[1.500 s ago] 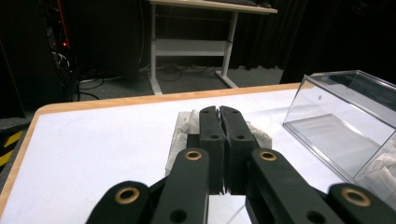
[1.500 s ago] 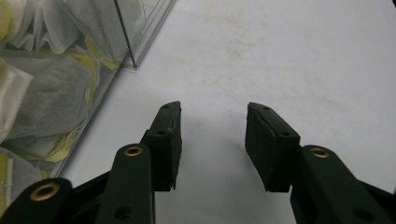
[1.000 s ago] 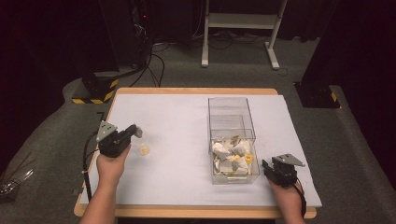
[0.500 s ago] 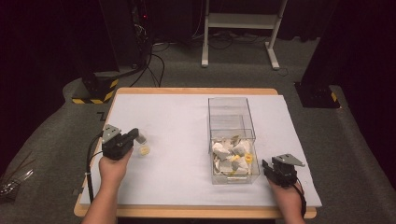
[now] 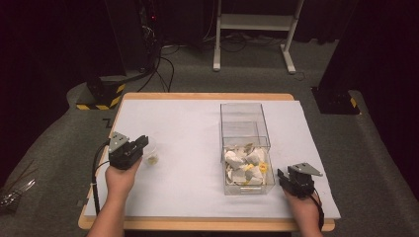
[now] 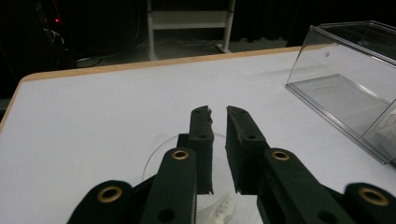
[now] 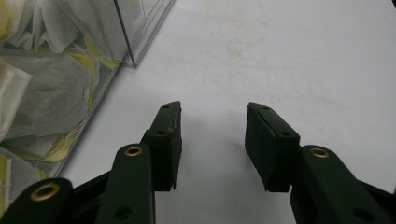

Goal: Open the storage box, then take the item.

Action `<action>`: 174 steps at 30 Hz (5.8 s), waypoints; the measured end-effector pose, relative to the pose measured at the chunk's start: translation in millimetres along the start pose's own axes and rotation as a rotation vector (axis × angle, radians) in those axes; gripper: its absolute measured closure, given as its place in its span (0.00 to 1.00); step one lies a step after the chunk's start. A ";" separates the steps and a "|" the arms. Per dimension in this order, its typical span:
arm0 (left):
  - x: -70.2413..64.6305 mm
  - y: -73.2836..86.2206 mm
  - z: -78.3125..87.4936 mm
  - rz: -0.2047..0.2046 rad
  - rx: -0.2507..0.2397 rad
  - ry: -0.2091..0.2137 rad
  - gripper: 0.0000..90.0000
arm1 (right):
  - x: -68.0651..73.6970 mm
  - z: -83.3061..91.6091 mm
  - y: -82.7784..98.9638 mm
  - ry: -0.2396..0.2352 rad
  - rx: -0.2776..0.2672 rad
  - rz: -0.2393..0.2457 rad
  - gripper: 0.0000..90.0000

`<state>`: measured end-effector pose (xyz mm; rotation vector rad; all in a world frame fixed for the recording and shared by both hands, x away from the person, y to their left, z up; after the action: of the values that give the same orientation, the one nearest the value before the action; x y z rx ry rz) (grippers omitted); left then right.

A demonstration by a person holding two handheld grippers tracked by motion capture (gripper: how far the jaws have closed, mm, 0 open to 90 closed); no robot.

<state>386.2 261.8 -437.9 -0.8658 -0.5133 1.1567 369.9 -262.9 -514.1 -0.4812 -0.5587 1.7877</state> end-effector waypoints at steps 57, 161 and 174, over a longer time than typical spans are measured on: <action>-66.0 81.0 -27.8 -0.136 0.188 0.073 0.54 | 7.1 23.8 7.3 -0.070 -0.010 0.033 0.56; -67.4 81.3 -28.9 -0.137 0.200 0.073 0.49 | 63.4 35.9 -3.0 -0.141 -0.142 0.166 0.17; -67.4 81.2 -29.1 -0.142 0.201 0.073 0.49 | 62.9 25.6 -21.4 -0.134 -0.148 0.122 0.17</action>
<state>338.2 201.1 -515.4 -0.6841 -0.3853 1.0239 354.3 -200.5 -483.4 -0.5086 -0.7729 1.9134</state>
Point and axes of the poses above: each handheld gripper's, and its own axes: z roughly backward along the jaws, y roughly out of its underside, x roughly to its left, the point moved 2 cm from there along -z, roughly forward along the jaws, and after that the axes turned 14 degrees about x, right-handed, at the moved point
